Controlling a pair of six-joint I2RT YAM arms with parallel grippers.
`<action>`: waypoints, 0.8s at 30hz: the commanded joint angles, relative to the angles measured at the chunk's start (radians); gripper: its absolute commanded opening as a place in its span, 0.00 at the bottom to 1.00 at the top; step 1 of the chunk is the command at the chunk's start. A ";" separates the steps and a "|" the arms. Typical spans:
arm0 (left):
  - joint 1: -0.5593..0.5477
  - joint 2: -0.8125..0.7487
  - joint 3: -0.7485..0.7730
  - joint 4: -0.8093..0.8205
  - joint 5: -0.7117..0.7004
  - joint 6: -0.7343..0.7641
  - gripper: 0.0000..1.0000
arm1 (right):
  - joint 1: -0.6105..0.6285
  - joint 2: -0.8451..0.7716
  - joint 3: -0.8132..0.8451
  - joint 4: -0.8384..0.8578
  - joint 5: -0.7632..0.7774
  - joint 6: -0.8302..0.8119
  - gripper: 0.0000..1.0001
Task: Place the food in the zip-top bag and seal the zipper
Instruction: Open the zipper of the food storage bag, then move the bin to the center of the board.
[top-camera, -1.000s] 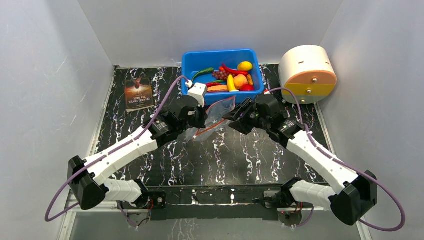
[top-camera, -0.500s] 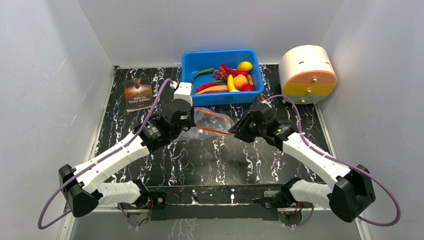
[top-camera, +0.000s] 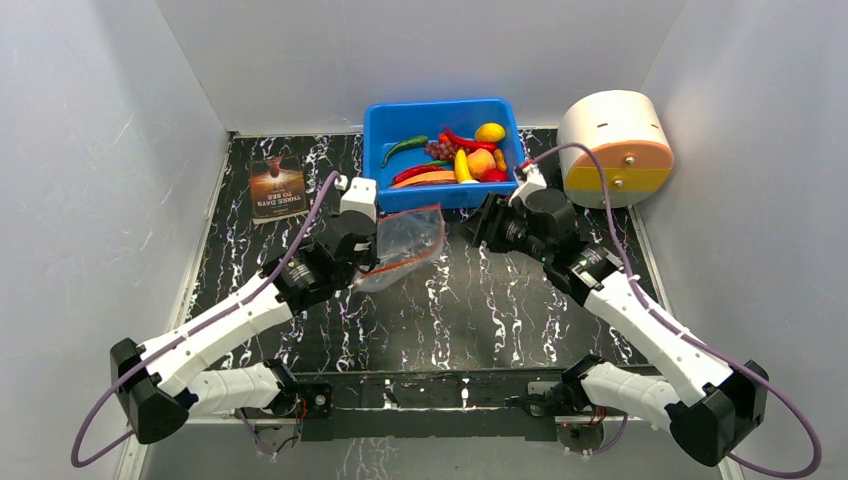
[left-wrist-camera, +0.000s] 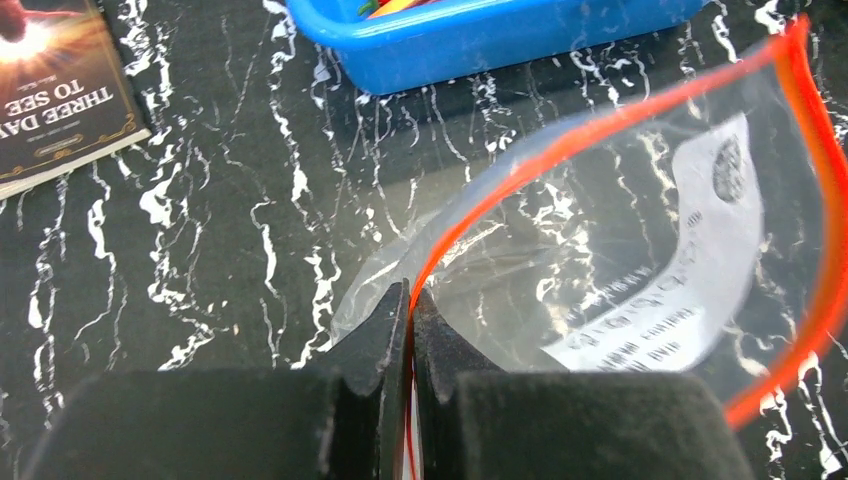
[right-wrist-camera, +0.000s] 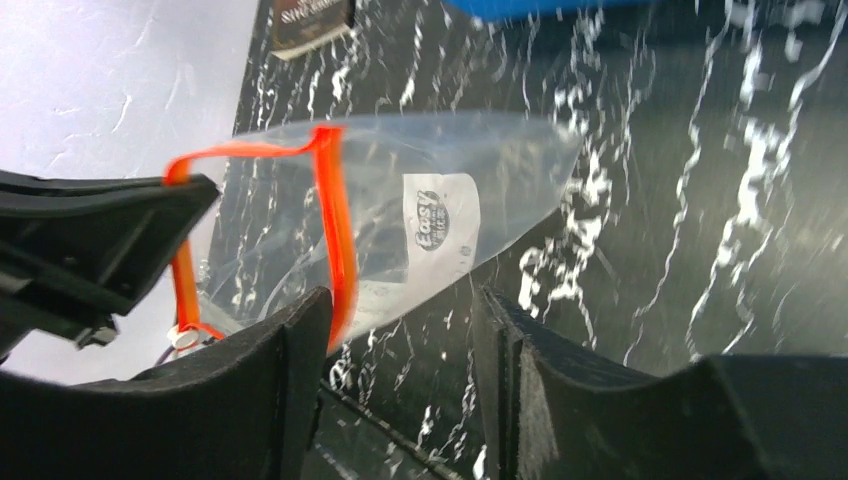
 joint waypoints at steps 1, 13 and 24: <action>0.006 -0.078 -0.024 -0.018 -0.071 0.037 0.00 | -0.005 0.022 0.152 0.092 0.064 -0.210 0.56; 0.005 -0.167 -0.053 -0.036 -0.049 0.079 0.00 | -0.008 0.261 0.194 0.284 0.215 -0.509 0.69; 0.005 -0.265 -0.085 -0.074 -0.029 0.048 0.00 | -0.061 0.590 0.476 0.073 -0.020 -1.098 0.69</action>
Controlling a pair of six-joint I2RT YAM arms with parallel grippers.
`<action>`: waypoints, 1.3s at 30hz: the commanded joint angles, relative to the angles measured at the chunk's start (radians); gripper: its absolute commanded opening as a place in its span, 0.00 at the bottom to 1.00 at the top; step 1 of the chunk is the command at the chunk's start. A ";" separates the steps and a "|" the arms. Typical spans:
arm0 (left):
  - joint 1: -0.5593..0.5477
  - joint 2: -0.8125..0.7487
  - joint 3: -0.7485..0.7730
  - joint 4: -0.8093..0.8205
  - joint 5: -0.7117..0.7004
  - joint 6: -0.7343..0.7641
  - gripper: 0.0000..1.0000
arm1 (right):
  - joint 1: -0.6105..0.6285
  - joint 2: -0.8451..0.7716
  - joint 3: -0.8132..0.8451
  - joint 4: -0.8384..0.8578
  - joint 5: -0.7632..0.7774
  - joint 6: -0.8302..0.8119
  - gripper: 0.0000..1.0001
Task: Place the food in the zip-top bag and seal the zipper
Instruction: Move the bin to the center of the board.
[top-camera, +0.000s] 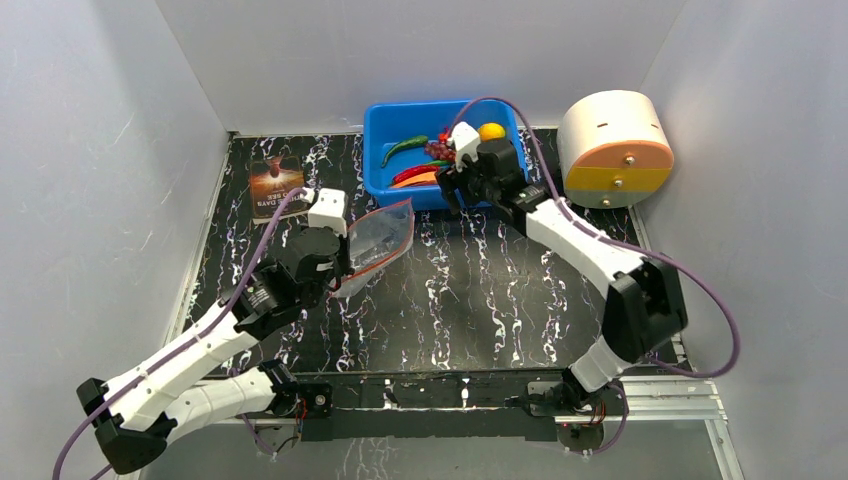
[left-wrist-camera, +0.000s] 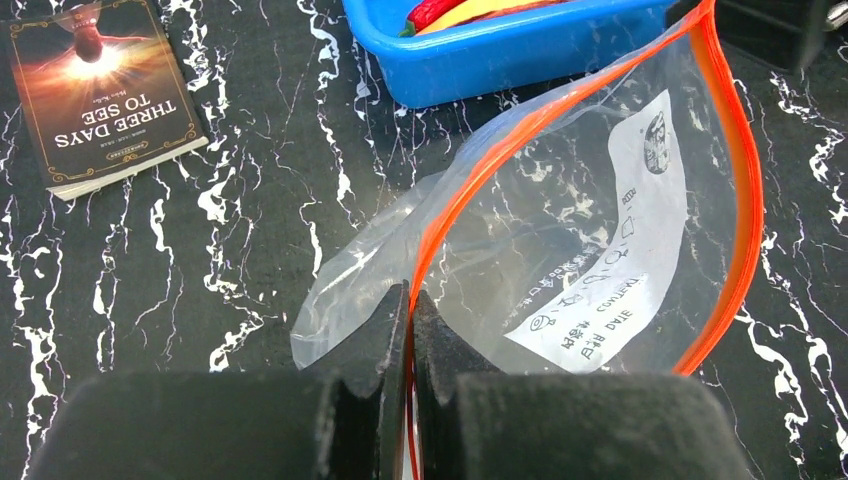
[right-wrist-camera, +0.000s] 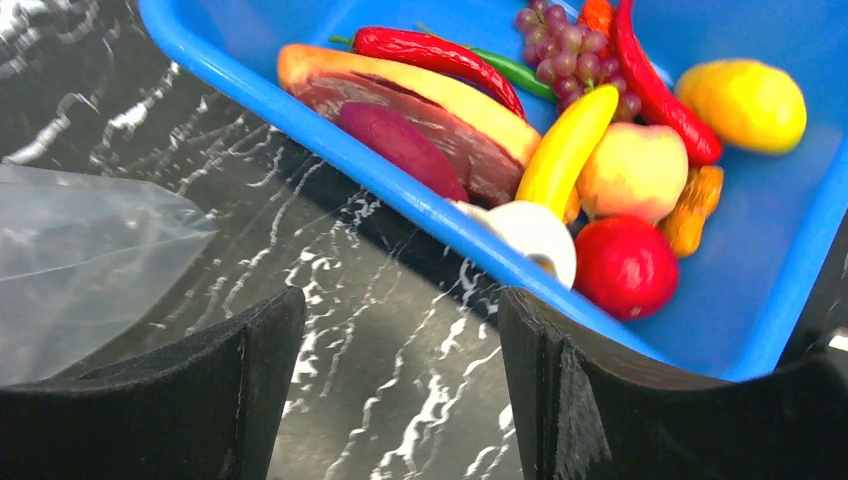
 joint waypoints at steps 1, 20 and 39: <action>0.006 -0.049 -0.012 -0.015 0.007 -0.013 0.00 | -0.011 0.107 0.196 -0.086 -0.105 -0.308 0.69; 0.004 -0.079 0.032 -0.078 -0.014 -0.001 0.00 | -0.089 0.425 0.469 -0.355 -0.173 -0.633 0.57; 0.006 -0.050 0.011 -0.097 -0.141 -0.013 0.00 | -0.060 0.244 0.177 -0.217 -0.228 -0.228 0.23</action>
